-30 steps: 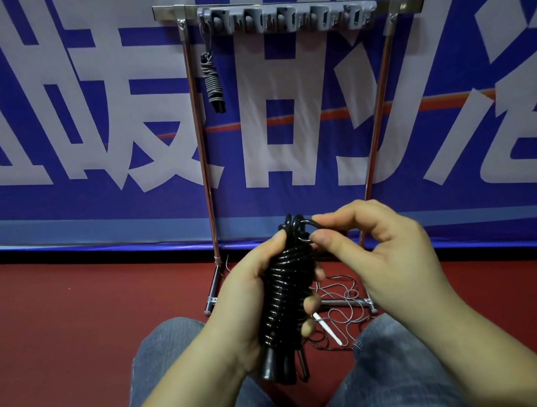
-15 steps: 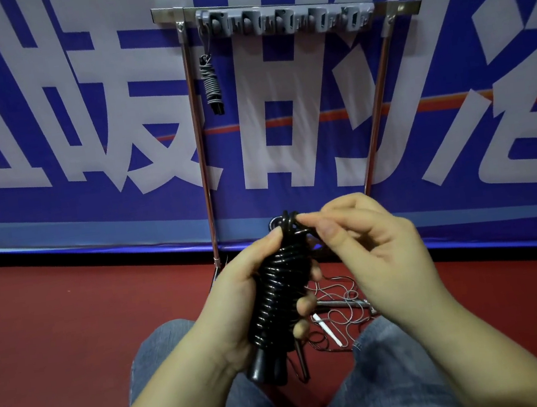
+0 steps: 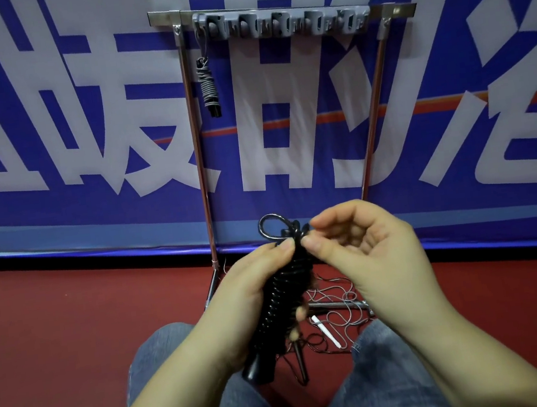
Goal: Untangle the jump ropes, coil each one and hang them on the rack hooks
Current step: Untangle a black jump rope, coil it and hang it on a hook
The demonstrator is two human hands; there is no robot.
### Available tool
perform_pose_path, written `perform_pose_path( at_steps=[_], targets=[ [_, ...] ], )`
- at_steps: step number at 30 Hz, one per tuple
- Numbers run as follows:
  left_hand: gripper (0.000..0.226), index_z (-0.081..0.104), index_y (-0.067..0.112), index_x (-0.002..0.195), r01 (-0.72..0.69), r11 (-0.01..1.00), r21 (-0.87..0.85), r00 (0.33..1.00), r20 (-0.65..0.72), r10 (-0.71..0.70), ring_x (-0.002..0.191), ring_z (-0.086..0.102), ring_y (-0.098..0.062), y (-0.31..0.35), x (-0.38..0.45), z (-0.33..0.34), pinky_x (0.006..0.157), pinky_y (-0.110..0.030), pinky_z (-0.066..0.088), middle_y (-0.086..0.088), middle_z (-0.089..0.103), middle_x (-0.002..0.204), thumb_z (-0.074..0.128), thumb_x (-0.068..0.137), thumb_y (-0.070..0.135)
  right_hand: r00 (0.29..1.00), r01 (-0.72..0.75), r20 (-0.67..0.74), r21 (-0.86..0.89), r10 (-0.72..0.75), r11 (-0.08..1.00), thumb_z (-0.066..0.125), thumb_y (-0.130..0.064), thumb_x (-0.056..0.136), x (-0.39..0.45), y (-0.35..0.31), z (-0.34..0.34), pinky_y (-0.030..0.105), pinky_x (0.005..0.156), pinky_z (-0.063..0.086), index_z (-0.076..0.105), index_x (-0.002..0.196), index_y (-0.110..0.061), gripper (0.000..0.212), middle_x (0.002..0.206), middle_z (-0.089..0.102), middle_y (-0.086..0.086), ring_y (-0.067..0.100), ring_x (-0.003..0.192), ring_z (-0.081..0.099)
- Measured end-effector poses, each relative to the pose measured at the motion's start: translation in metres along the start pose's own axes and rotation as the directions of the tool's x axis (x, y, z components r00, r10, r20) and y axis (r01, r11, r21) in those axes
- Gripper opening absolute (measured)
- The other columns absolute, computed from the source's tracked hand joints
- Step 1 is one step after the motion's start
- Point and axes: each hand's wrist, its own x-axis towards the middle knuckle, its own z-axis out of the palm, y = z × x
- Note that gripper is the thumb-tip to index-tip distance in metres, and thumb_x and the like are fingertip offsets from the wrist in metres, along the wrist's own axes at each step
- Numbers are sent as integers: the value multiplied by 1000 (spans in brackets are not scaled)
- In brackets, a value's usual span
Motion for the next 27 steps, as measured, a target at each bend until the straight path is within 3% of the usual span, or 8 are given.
perform_pose_path(
  at_steps=[3, 5, 8, 10, 14, 18, 22, 27],
  targets=[
    [30, 67, 15, 89, -78, 983, 165, 996, -39, 85, 48, 50, -21, 4, -2, -1, 44, -25, 39, -7, 57, 68, 61, 73, 40, 1000, -18, -12, -12, 18, 1000, 71, -27, 64, 2, -2, -4, 17, 67, 52, 65, 87, -20, 26, 80, 69, -2, 9, 68, 61],
    [15, 64, 23, 75, -111, 959, 262, 992, -32, 124, 49, 47, -19, 5, -4, 3, 43, -24, 36, -2, 55, 63, 59, 76, 36, 999, 30, 44, -219, -21, 975, 71, -37, 64, 5, -5, -6, 14, 65, 47, 66, 90, -29, 28, 88, 63, -7, 4, 66, 54],
    [18, 63, 26, 69, -173, 919, 354, 983, 0, 185, 50, 43, -13, 2, -4, 8, 42, -18, 33, 1, 51, 61, 63, 87, 26, 973, 207, 198, -499, -122, 841, 71, -32, 79, 10, -9, -4, 11, 65, 39, 65, 77, -34, 7, 81, 59, -15, 3, 69, 51],
    [15, 65, 24, 74, -186, 916, 356, 981, 9, 196, 50, 47, -9, 2, -4, 8, 45, -16, 36, 6, 54, 60, 63, 89, 23, 977, 195, 176, -533, -118, 823, 65, -31, 84, 13, -8, -6, 13, 62, 39, 62, 71, -31, 13, 73, 59, -11, 5, 65, 50],
    [24, 65, 20, 110, -133, 933, 334, 990, -9, 144, 48, 54, 0, 4, -3, 5, 46, -11, 40, 14, 61, 58, 57, 88, 13, 990, -131, 37, -139, 137, 982, 45, -25, 95, 20, -6, -9, 18, 53, 39, 57, 75, -16, 25, 63, 59, -6, 4, 53, 46],
    [26, 64, 16, 113, -120, 929, 351, 991, -4, 130, 47, 52, -2, 6, -3, 2, 45, -12, 39, 12, 58, 57, 57, 88, 12, 917, -387, 91, 451, 389, 805, 41, -19, 96, 19, -5, -8, 16, 39, 25, 49, 78, -9, 23, 60, 49, -2, 5, 44, 34],
    [20, 66, 18, 105, -115, 915, 388, 992, 2, 124, 45, 48, -4, 14, -5, -3, 41, -11, 36, 10, 55, 52, 58, 87, 17, 912, -393, 128, 535, 389, 747, 42, -18, 94, 24, -14, -17, 14, 38, 26, 48, 77, -9, 20, 60, 45, -2, 5, 42, 31],
    [39, 60, 34, 116, -86, 899, 429, 996, 3, 94, 55, 54, -2, 6, 0, -5, 51, -13, 43, 16, 64, 73, 66, 78, 32, 946, -322, 120, 435, 301, 841, 40, -17, 96, 24, -15, -7, 17, 42, 30, 49, 78, -8, 22, 59, 45, -3, 6, 44, 31]
  ],
)
